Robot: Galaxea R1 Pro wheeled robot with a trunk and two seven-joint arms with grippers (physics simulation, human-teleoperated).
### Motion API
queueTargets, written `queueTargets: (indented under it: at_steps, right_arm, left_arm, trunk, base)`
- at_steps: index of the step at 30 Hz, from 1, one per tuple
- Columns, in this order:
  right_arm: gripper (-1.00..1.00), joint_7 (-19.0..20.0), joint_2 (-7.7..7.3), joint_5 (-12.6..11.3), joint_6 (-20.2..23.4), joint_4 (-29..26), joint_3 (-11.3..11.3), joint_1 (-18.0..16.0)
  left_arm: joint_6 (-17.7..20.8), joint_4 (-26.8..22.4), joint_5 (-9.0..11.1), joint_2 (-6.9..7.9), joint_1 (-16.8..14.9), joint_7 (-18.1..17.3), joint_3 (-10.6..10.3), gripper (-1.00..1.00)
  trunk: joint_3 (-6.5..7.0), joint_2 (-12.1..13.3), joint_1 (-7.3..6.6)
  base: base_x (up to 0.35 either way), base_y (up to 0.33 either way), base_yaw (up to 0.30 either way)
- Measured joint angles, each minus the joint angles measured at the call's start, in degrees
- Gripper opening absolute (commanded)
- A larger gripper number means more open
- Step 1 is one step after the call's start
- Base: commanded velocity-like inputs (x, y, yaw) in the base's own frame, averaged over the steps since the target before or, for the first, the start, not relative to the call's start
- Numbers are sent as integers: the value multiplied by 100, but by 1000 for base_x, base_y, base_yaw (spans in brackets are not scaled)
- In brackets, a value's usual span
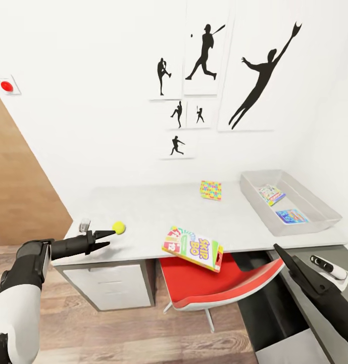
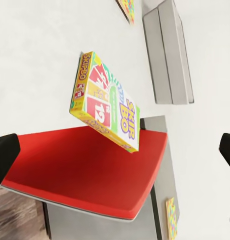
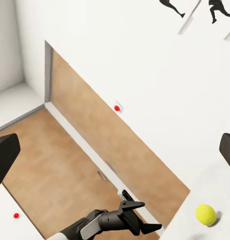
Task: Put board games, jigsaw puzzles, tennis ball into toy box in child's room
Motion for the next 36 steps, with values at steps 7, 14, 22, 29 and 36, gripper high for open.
queueTargets:
  at_steps: [7,14,22,29,36]
  right_arm:
    - [100,19,0,0,-9,0,0,2]
    - [100,167,0,40,-18,0,0,7]
    - [100,193,0,126,-20,0,0,9]
    - [100,194,0,130,-20,0,0,9]
    - [100,194,0,130,-24,0,0,9]
  left_arm:
    - [0,0,0,-3,0,0,-4,100]
    - [-2,0,0,-5,0,0,-6,100]
    - [-9,0,0,-3,0,0,-4,100]
    - [-10,0,0,-4,-2,0,0,100]
    - [-17,0,0,-4,0,0,-1,100]
  trunk:
    - [67,0,0]
    - [134,0,0]
    - [211,0,0]
    - [278,0,0]
    - [345,0,0]
  base:
    - [0,0,0]
    - [0,0,0]
    - [0,0,0]
    - [0,0,0]
    - [0,0,0]
